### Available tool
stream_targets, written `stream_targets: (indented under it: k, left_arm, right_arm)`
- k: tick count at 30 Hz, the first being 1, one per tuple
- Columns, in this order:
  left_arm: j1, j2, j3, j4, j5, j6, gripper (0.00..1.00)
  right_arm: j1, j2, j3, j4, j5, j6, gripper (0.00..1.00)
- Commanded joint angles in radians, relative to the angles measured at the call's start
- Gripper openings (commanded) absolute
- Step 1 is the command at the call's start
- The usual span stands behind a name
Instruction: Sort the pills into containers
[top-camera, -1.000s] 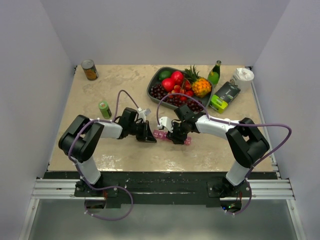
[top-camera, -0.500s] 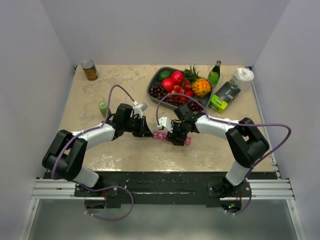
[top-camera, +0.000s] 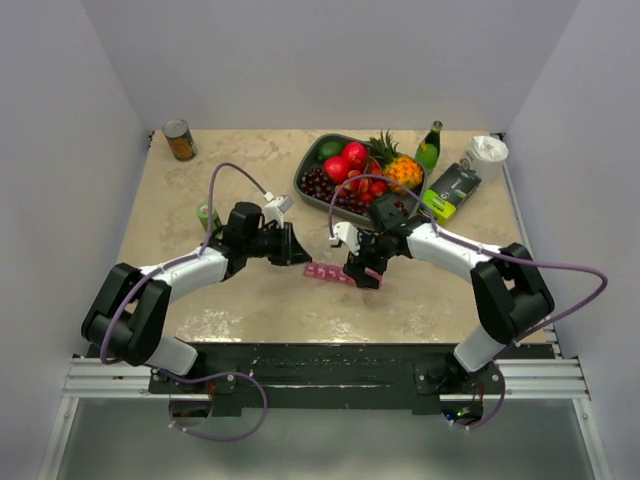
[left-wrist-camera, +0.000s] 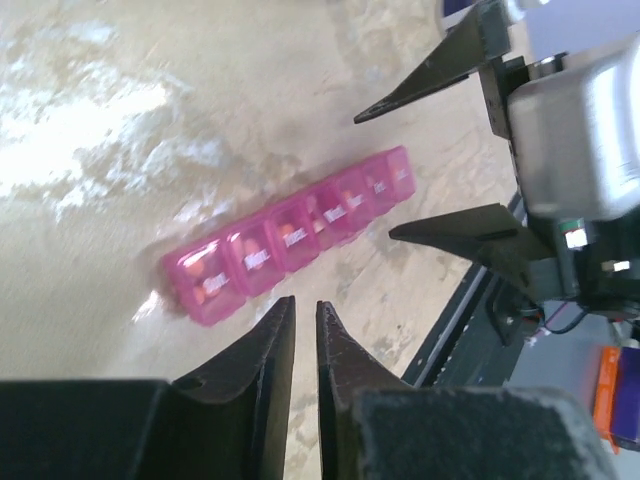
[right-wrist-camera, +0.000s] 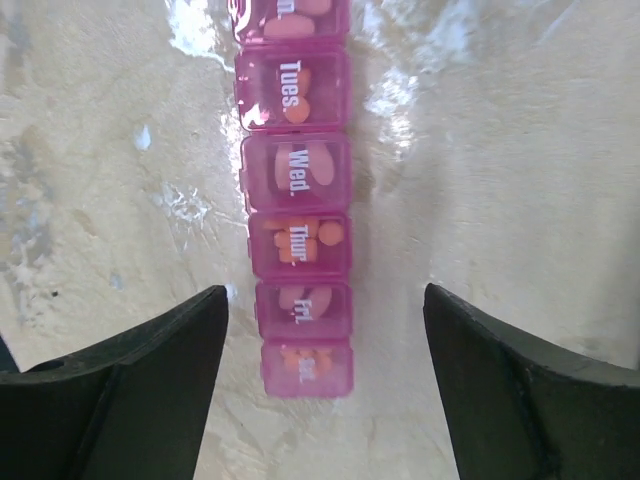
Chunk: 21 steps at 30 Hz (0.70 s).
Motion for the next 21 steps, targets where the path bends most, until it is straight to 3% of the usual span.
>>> stream_targets:
  k: [1, 4, 5, 10, 12, 21]
  left_arm:
    - [-0.005, 0.080, 0.023, 0.201, 0.104, -0.078, 0.17]
    - [-0.028, 0.154, 0.055, 0.242, 0.119, -0.099, 0.15]
    - [-0.036, 0.186, 0.061, 0.253, 0.118, -0.104, 0.14]
    - [-0.062, 0.280, 0.098, 0.298, 0.121, -0.122, 0.10]
    - [-0.062, 0.309, 0.101, 0.299, 0.113, -0.119, 0.09]
    - [-0.062, 0.379, 0.127, 0.189, 0.029, -0.070, 0.09]
  right_arm:
    - [-0.020, -0.094, 0.068, -0.057, -0.122, -0.010, 0.79]
    - [-0.020, -0.077, 0.094, -0.072, -0.182, 0.003, 0.60]
    - [-0.020, -0.068, 0.102, -0.074, -0.190, 0.016, 0.46]
    - [-0.017, 0.021, 0.163, -0.095, -0.236, 0.040, 0.23]
    - [-0.010, 0.040, 0.174, -0.098, -0.231, 0.045, 0.19]
    - [0.009, 0.052, 0.191, -0.094, -0.224, 0.049, 0.16]
